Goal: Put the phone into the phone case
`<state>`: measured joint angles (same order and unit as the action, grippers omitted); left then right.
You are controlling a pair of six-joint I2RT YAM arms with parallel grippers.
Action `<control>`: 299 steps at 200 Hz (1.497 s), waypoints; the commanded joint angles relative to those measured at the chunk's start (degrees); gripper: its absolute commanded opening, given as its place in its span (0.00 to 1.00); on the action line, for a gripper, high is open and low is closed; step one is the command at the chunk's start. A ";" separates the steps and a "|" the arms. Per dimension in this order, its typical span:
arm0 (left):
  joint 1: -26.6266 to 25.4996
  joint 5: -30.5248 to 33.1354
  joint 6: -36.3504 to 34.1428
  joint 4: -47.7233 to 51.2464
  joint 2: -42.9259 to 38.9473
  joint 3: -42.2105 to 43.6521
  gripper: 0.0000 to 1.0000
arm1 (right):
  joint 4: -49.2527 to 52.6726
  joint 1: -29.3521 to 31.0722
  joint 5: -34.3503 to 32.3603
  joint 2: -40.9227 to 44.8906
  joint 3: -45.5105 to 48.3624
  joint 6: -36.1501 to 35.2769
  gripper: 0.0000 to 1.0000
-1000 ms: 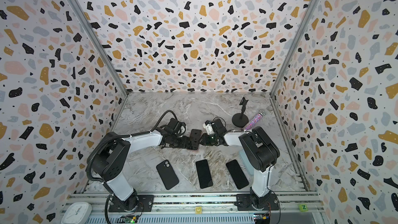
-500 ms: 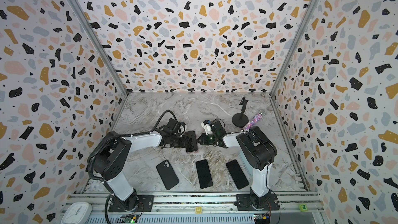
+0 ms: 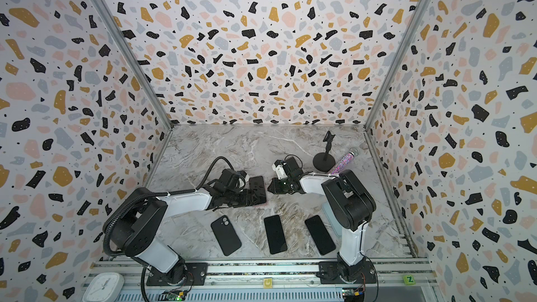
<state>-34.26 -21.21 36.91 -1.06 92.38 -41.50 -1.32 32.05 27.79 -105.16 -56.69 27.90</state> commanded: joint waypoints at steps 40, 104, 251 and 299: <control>-2.92 0.91 4.71 2.92 0.64 -1.42 0.51 | 9.34 -0.73 2.00 10.42 1.80 -2.35 0.25; -1.22 1.14 2.24 5.82 -1.95 0.09 0.43 | 14.53 3.67 -3.80 11.48 0.05 -4.04 0.37; 1.04 -6.82 11.52 -11.61 -1.17 7.17 0.43 | 11.61 4.25 2.86 5.07 1.07 4.21 0.20; 1.21 -6.72 11.52 -11.86 -0.66 7.57 0.41 | 11.02 4.25 3.57 3.87 0.79 4.27 0.19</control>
<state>-33.43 -27.03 47.86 -10.94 91.00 -34.68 10.20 36.03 30.52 -100.92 -55.86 31.94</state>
